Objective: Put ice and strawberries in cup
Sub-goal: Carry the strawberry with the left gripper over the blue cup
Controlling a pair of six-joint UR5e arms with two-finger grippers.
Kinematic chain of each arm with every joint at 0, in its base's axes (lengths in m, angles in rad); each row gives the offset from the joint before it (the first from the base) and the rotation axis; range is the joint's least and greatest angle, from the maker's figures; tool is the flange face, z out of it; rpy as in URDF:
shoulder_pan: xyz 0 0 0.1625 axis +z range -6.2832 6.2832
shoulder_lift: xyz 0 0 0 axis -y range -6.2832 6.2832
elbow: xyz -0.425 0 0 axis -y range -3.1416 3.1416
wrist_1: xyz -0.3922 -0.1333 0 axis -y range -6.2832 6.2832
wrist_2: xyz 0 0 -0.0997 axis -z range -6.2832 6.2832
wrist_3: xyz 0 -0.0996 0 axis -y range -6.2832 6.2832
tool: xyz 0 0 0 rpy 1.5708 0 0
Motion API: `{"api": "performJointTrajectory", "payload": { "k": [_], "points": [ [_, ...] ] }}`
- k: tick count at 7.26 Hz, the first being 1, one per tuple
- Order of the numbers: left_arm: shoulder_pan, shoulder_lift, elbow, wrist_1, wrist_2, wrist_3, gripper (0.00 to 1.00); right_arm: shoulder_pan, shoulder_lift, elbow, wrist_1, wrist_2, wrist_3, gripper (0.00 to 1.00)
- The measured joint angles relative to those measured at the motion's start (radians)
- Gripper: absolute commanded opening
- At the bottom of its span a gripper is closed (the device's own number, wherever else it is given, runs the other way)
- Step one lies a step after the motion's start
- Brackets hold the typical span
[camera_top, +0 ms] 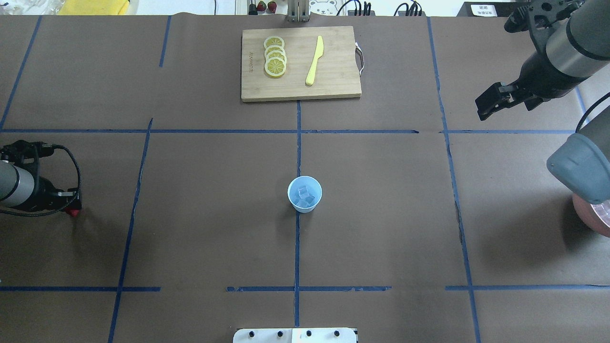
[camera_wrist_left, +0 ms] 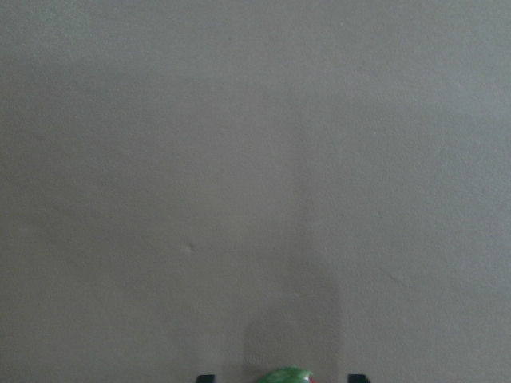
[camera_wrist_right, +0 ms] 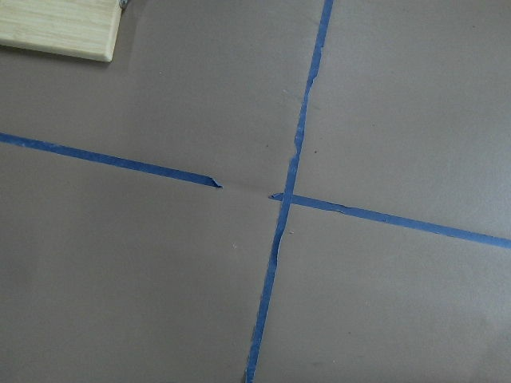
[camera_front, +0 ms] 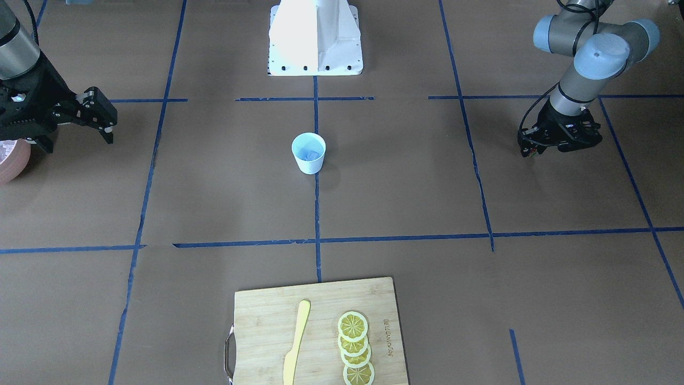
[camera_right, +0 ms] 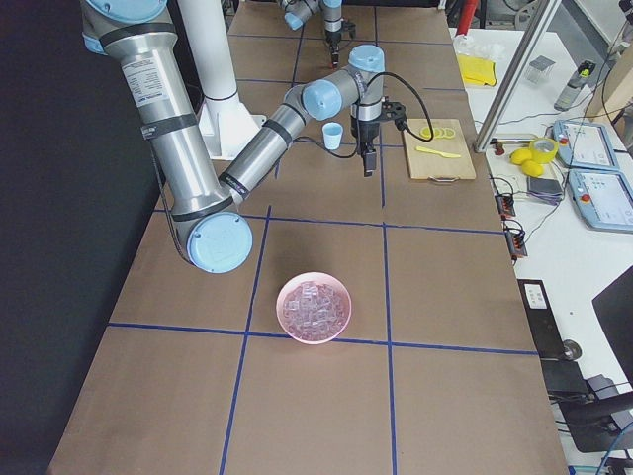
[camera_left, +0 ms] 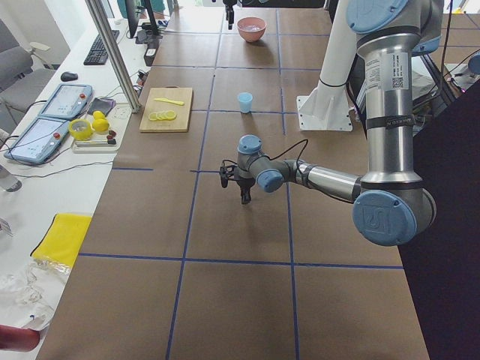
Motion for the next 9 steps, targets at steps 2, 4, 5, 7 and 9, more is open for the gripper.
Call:
{"api": "performJointTrajectory", "payload": {
  "k": [2, 4, 5, 7, 9],
  "points": [
    [-0.008, 0.017, -0.041, 0.007, -0.03, 0.001, 0.0, 0.002, 0.0, 0.001, 0.0, 0.0, 0.0, 0.99],
    [-0.071, 0.04, -0.151, 0.086, -0.128, 0.003, 0.0, 0.014, -0.001, 0.001, 0.0, 0.011, -0.001, 0.99],
    [-0.091, 0.029, -0.214, 0.175, -0.147, 0.004, 0.0, 0.031, -0.006, 0.002, 0.0, 0.035, -0.005, 0.99],
    [-0.1, -0.099, -0.292, 0.396, -0.15, 0.003, 0.0, 0.089, -0.048, 0.001, 0.0, 0.071, -0.066, 0.99],
    [-0.065, -0.353, -0.3, 0.655, -0.14, -0.028, 0.0, 0.206, -0.136, -0.011, 0.0, 0.129, -0.237, 0.99]
  ]
}}
